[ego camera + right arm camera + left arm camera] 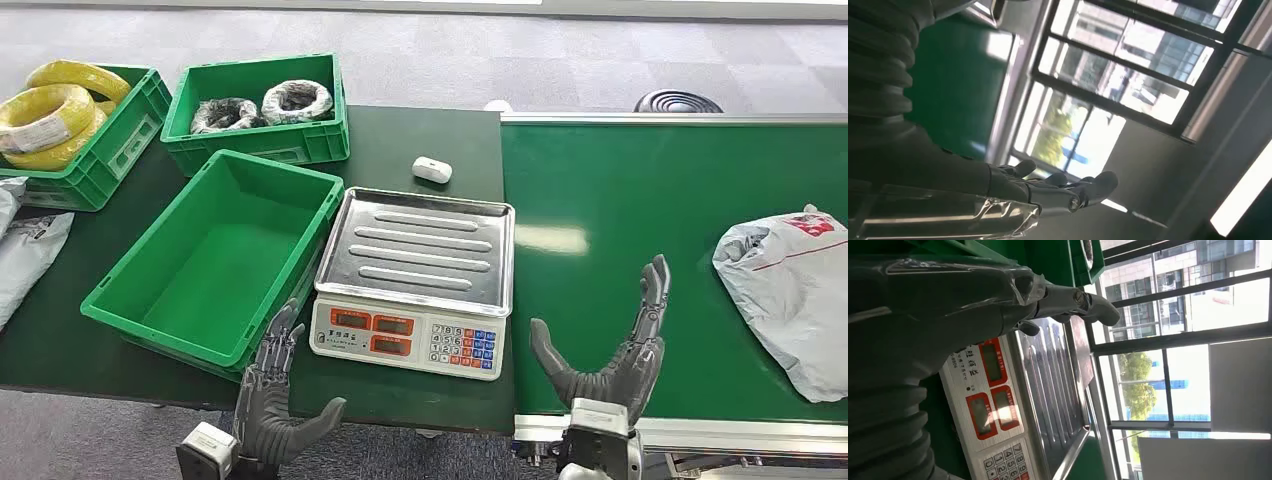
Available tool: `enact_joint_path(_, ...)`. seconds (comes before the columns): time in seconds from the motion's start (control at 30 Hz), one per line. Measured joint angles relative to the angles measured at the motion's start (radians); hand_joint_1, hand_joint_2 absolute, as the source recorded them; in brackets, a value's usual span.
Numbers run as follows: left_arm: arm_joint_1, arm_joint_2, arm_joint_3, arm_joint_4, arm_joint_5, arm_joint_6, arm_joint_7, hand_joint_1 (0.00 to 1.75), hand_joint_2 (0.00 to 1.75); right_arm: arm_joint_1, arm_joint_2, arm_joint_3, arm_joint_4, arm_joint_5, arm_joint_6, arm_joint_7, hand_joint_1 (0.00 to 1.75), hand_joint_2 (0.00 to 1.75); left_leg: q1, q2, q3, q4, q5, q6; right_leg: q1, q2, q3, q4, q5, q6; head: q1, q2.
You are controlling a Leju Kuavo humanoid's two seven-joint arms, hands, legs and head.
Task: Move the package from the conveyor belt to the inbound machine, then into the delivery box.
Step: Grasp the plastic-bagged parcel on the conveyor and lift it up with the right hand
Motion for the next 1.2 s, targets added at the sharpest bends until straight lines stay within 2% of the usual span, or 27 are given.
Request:
enact_joint_path(0.07, 0.0, 0.0, 0.001, 0.001, 0.003, -0.001, 0.001, 0.0, 1.75, -0.003, 0.018, -0.053, -0.02, 0.059, -0.001, 0.027, 0.0, 1.75, 0.0, -0.001, 0.0, 0.0, 0.0, 0.0, 0.0, -0.001, 0.0, 0.0, 0.0, 0.0, 0.0, 0.0)
enact_joint_path(0.2, 0.0, -0.001, 0.006, 0.006, 0.012, -0.01, 0.001, 0.0, 1.75, -0.013, 0.065, -0.262, -0.077, 0.201, -0.004, 0.165, 0.0, 1.75, 0.0, -0.001, 0.0, 0.0, 0.0, 0.0, 0.0, -0.001, 0.0, 0.0, 0.0, 0.0, 0.001, 0.0)
enact_joint_path(0.27, -0.003, -0.001, 0.008, 0.012, 0.012, -0.019, 0.0, 0.0, 1.75, -0.019, 0.079, -0.353, -0.089, 0.246, -0.004, 0.205, 0.0, 1.75, -0.001, -0.001, 0.0, 0.0, 0.0, 0.0, -0.001, -0.001, 0.001, 0.0, 0.0, 0.0, 0.001, 0.0)
enact_joint_path(0.4, -0.008, -0.001, 0.011, 0.023, 0.012, -0.038, -0.003, 0.0, 1.75, -0.039, 0.088, -0.514, -0.081, 0.326, -0.004, 0.285, 0.0, 1.75, -0.002, -0.001, 0.0, 0.0, 0.0, 0.0, -0.001, -0.001, 0.001, 0.0, 0.0, 0.0, 0.001, 0.0)
enact_joint_path(0.47, -0.011, -0.002, 0.015, 0.027, 0.012, -0.044, -0.004, 0.0, 1.75, -0.045, 0.08, -0.56, -0.058, 0.355, -0.004, 0.353, 0.0, 1.75, -0.002, -0.001, 0.0, 0.0, 0.0, 0.0, -0.001, -0.001, 0.001, 0.0, 0.0, 0.0, 0.001, 0.0)
enact_joint_path(0.63, -0.021, -0.007, 0.025, 0.038, 0.012, -0.054, -0.004, 0.0, 1.75, -0.045, 0.041, -0.562, 0.019, 0.455, 0.024, 0.594, 0.0, 1.75, -0.002, -0.001, 0.0, 0.0, 0.0, 0.0, -0.001, -0.001, 0.001, 0.0, 0.0, 0.0, 0.0, 0.0)
enact_joint_path(0.77, -0.031, -0.009, 0.028, 0.052, 0.012, -0.058, -0.002, 0.0, 1.75, -0.045, 0.024, -0.545, 0.071, 0.518, 0.033, 0.73, 0.0, 1.75, -0.002, -0.001, 0.0, 0.0, 0.0, 0.0, -0.001, -0.001, 0.001, 0.0, 0.0, 0.0, 0.001, 0.0)
enact_joint_path(0.93, -0.04, -0.009, 0.033, 0.08, 0.019, -0.059, -0.008, 0.0, 1.75, -0.046, -0.006, -0.557, 0.128, 0.523, 0.049, 0.798, 0.0, 1.75, -0.002, 0.0, 0.0, 0.0, 0.0, 0.0, -0.001, -0.001, 0.001, 0.0, 0.0, 0.0, 0.001, 0.0)
enact_joint_path(1.2, -0.054, -0.009, 0.035, 0.124, 0.026, -0.065, -0.022, 0.0, 1.75, -0.073, -0.058, -0.639, 0.228, 0.46, 0.25, 0.872, 0.0, 1.75, -0.003, -0.001, 0.0, 0.0, 0.0, 0.0, -0.002, -0.001, 0.001, 0.0, 0.0, 0.0, 0.0, 0.0)
